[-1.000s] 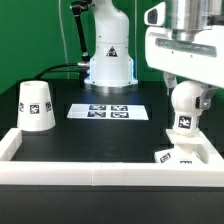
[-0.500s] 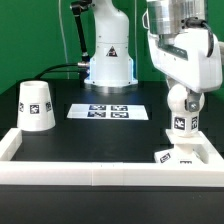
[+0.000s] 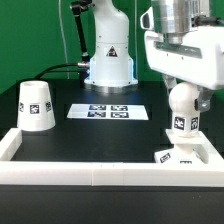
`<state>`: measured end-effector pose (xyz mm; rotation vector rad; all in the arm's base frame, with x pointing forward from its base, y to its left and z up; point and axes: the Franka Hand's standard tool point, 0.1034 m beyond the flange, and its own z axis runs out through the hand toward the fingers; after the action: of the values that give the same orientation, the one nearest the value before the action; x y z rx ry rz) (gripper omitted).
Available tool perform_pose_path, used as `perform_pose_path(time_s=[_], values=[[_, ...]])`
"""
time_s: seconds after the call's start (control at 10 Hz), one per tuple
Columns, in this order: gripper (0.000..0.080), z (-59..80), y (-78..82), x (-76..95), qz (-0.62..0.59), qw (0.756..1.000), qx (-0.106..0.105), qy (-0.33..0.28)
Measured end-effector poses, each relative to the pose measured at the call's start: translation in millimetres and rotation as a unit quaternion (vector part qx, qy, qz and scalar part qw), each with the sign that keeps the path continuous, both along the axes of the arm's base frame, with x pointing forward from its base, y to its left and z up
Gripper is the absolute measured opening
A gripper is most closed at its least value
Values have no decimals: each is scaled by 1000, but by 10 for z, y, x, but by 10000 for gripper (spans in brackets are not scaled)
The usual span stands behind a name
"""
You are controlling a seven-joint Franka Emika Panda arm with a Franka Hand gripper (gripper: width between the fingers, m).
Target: Assemble lamp
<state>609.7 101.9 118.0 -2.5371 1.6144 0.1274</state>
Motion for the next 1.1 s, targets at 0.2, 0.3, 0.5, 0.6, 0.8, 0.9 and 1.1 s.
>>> perform_pose_path(time_s=[0.2,0.3,0.5,0.6,0.8,0.9,1.1], values=[[698,9,29,-1,111,994,0,-18],[698,2,22,-3,142,990,0,-22],[698,-1,17,-3,220,975,0,-34],[698,-2,16,-3,251,967,0,-39],[698,-2,16,-3,353,934,-7,-53],[698,-3,25,-6,390,919,-10,-57],[698,-4,18,-6,477,876,-13,-67]])
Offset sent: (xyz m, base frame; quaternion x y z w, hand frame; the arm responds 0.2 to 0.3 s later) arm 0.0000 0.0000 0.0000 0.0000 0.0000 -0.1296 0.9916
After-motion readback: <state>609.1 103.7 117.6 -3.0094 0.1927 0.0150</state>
